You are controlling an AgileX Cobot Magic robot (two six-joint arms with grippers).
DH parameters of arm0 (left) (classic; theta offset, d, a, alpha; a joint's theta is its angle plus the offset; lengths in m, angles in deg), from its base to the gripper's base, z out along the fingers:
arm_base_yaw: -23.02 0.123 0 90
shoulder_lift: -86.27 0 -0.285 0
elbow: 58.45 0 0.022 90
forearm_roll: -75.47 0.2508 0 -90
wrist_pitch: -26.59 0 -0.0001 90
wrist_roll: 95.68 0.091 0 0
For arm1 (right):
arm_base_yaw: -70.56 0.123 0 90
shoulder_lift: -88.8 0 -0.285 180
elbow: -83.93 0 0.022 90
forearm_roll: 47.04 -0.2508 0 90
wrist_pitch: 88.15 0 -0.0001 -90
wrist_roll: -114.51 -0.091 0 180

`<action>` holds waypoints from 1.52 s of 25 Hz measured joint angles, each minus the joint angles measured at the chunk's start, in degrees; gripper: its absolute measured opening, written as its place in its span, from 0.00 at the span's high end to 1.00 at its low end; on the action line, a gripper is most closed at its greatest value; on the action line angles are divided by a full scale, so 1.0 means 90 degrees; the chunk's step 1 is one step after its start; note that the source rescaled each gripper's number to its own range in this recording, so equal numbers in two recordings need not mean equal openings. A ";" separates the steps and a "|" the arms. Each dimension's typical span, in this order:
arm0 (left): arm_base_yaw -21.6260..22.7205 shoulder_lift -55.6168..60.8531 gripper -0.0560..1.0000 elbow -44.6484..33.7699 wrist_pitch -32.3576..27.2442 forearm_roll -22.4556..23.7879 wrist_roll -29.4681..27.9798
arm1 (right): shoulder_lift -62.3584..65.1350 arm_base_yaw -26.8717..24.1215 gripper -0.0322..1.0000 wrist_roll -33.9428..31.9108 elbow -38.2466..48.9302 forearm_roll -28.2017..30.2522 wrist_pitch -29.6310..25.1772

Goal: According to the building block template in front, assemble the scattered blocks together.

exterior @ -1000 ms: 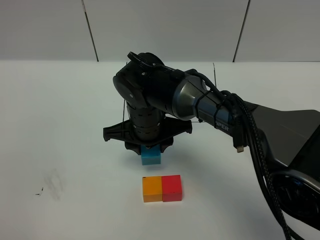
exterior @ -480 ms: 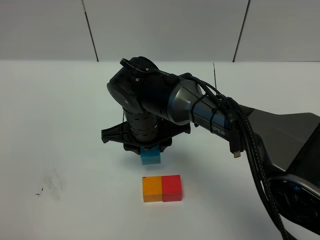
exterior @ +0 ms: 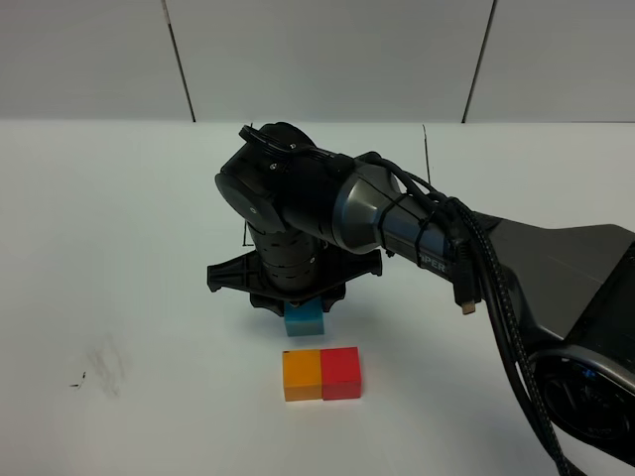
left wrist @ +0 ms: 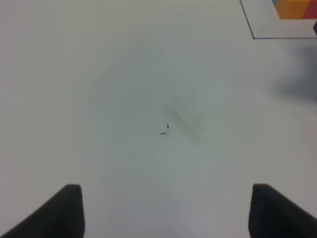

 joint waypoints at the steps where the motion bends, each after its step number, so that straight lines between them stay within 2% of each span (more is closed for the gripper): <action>1: 0.0000 0.0000 0.47 0.0000 0.0000 0.0000 0.0000 | 0.0000 0.0000 0.73 -0.0002 0.0000 0.0000 0.0006; 38: 0.0000 0.0000 0.47 0.0000 0.0002 0.0034 0.0004 | -0.0591 0.0000 0.73 -0.0022 0.0000 -0.0336 0.0011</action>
